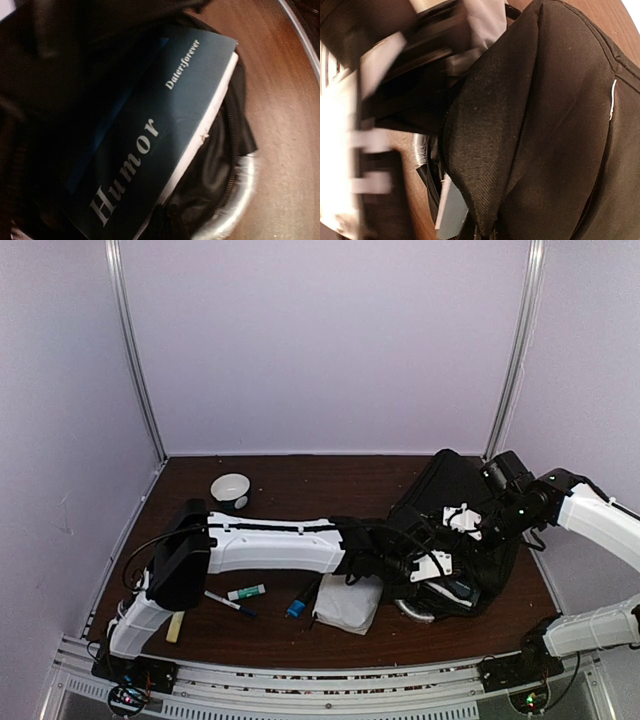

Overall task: Pack the student bag
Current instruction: Adjust the book in the largest pocket of the bag.

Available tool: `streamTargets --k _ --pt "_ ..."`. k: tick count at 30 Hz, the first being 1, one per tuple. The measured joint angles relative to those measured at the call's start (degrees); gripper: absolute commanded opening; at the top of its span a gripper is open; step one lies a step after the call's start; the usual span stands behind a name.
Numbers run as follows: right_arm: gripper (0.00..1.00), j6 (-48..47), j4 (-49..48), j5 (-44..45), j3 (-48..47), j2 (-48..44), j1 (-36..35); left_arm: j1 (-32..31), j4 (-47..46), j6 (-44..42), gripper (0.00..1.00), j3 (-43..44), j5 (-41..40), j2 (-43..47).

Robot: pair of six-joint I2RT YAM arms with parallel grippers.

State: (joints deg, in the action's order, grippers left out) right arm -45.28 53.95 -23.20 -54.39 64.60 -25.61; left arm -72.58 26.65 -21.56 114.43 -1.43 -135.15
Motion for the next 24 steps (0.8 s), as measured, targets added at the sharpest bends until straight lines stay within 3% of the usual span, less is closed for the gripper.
streamTargets --k 9,15,18,24 --pt "0.00 -1.51 1.60 2.51 -0.04 0.22 0.76 1.36 -5.09 -0.37 0.00 7.39 -0.04 -7.45" --pt "0.00 -0.79 1.44 4.87 -0.09 0.44 1.01 1.49 -9.79 -0.35 0.00 7.89 0.37 -9.31" --pt "0.00 0.87 0.68 4.42 -0.55 0.87 0.94 1.49 -14.27 0.79 0.00 6.01 0.13 -9.22" --pt "0.00 3.34 0.15 2.64 -1.31 1.01 0.72 1.51 -32.15 3.23 0.00 -7.34 -2.29 -6.78"
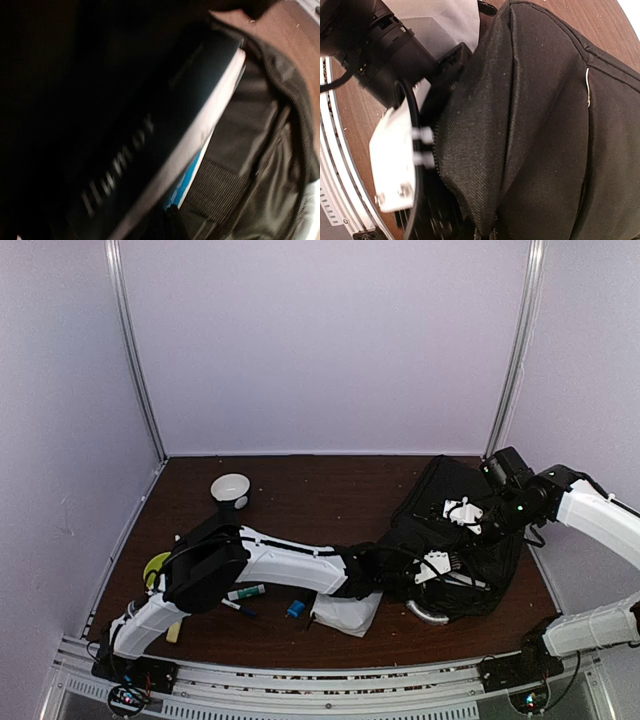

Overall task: Pack the student bag
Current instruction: Adjust the book in the largest pocket of the bag.

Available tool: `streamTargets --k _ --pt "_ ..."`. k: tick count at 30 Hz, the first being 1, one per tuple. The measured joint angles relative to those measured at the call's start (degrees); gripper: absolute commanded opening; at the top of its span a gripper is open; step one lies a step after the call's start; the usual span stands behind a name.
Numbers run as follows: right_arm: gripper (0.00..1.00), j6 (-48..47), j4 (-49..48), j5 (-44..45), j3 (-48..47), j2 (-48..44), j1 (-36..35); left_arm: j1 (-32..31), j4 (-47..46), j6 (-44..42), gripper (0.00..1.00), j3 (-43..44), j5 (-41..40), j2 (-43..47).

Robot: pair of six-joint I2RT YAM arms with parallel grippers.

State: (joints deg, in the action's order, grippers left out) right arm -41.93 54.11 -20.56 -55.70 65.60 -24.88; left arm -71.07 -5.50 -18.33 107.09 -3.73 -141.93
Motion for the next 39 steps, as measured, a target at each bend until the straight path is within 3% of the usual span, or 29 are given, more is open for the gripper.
streamTargets --k 7,15,22,39 --pt "0.00 0.20 0.92 -0.04 -1.62 0.20 0.57 0.15 -10.19 -0.68 0.00 -14.95 -2.99 7.37" --pt "0.00 0.22 1.75 -0.26 -2.82 0.96 0.81 -0.22 -12.90 -2.16 0.00 -14.73 -3.23 9.51" --pt "0.00 0.44 2.16 -1.09 -5.42 2.82 0.83 -1.03 -12.61 -3.74 0.00 -10.25 -3.85 6.84" --pt "0.00 0.42 2.93 -2.51 -5.84 3.39 1.29 -1.27 -9.46 -6.88 0.00 10.27 -7.41 -7.89"
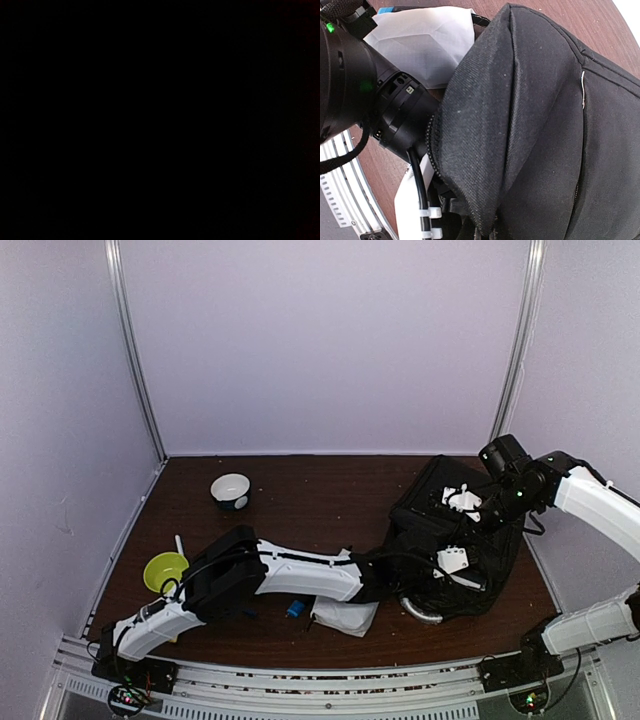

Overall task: Pack the student bag
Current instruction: Adjust the book in the largest pocket of the bag.

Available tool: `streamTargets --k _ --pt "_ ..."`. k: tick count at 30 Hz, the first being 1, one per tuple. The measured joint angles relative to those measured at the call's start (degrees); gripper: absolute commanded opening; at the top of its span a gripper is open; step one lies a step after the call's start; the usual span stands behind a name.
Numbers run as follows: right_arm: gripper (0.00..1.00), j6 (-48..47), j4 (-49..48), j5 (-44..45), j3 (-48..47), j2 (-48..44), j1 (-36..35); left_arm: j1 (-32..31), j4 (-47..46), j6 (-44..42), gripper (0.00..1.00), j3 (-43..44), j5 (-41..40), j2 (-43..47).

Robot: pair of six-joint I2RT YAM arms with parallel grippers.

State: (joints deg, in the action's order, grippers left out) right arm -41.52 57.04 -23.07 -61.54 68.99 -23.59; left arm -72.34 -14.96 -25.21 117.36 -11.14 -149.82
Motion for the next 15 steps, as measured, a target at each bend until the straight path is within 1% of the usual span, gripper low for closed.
streamTargets --k 2,3,6,8,10,12,15 --pt "0.00 0.15 -0.04 0.00 0.00 0.00 0.00 0.00 -0.35 -0.09 0.00 -0.68 0.15 0.35" --pt "0.00 0.24 0.00 -0.04 0.00 0.02 0.00 0.02 -0.81 -0.04 0.00 -2.56 0.26 1.31" --pt "0.00 0.83 0.02 -0.15 0.00 0.02 0.00 0.17 -1.36 -0.02 0.00 -11.61 1.20 6.82" --pt "0.00 1.03 0.00 -0.33 -0.02 0.04 0.11 0.17 -0.37 0.35 0.00 -17.94 3.23 11.93" --pt "0.00 1.22 0.04 -0.52 -0.11 0.13 0.26 0.11 0.33 1.09 0.00 -21.44 4.94 15.56" --pt "0.00 1.31 0.04 -0.61 -0.13 0.15 0.26 -0.28 1.18 1.90 0.00 -23.23 6.34 18.45" --pt "0.00 1.46 0.02 -0.74 -0.13 0.15 0.28 -1.03 1.33 2.67 0.00 -22.97 7.32 19.19"
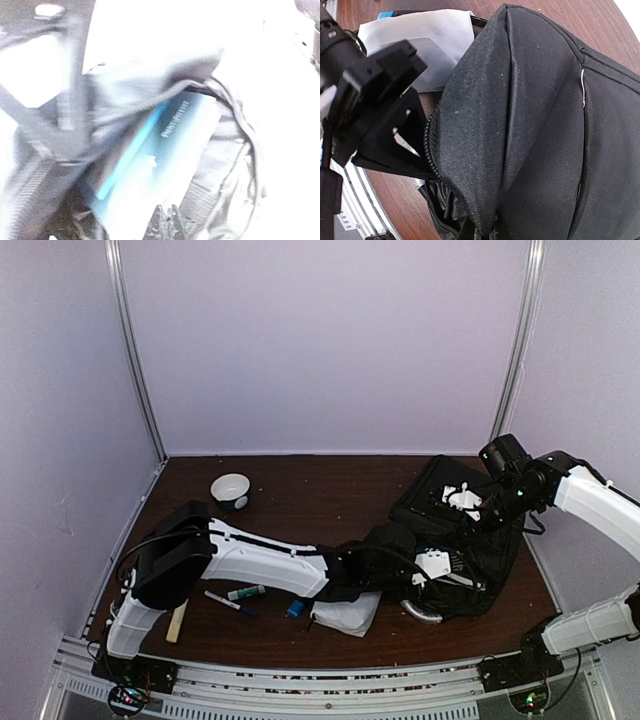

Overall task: Pack the student bag
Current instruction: Adjust the book in the largest pocket of the bag.

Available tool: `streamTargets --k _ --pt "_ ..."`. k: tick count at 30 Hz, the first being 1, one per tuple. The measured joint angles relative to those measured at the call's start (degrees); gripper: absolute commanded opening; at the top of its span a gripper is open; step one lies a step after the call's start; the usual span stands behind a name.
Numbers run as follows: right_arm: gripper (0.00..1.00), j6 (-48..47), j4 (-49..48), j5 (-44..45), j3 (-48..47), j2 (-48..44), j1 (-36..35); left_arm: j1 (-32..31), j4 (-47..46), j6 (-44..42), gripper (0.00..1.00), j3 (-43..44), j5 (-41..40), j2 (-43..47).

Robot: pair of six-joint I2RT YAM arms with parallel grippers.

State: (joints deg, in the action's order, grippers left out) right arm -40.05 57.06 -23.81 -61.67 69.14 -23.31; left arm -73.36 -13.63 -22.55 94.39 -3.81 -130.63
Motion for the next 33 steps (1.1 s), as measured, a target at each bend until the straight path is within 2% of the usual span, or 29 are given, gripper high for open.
streamTargets --k 7,15,20,23,25,30,33 --pt "0.00 0.39 0.00 -0.24 -0.02 0.00 0.00 -0.72 3.72 0.11 0.00 6.86 -0.26 -7.69" --pt "0.00 0.85 0.11 -1.09 -0.20 -0.83 0.17 -0.55 11.23 0.09 0.00 29.40 -4.74 -22.60" --pt "0.00 0.96 0.07 -1.09 -0.20 -2.05 0.33 -0.35 12.07 0.00 0.00 34.10 -5.60 -25.55" --pt "0.00 1.53 -0.28 -1.07 0.00 -2.05 0.37 -0.35 11.34 0.00 0.00 31.43 -5.42 -24.24" --pt "0.00 1.95 -0.59 -1.33 0.22 -1.66 0.66 -0.24 9.62 -0.04 0.00 23.61 -4.90 -19.76" --pt "0.00 2.43 -1.60 -3.48 0.17 1.09 2.45 -0.37 7.26 -0.66 0.25 5.07 -3.19 -6.32" --pt "0.00 2.82 -2.89 -5.35 0.17 2.58 4.63 -0.79 7.41 0.17 0.28 -0.81 -2.25 0.09"
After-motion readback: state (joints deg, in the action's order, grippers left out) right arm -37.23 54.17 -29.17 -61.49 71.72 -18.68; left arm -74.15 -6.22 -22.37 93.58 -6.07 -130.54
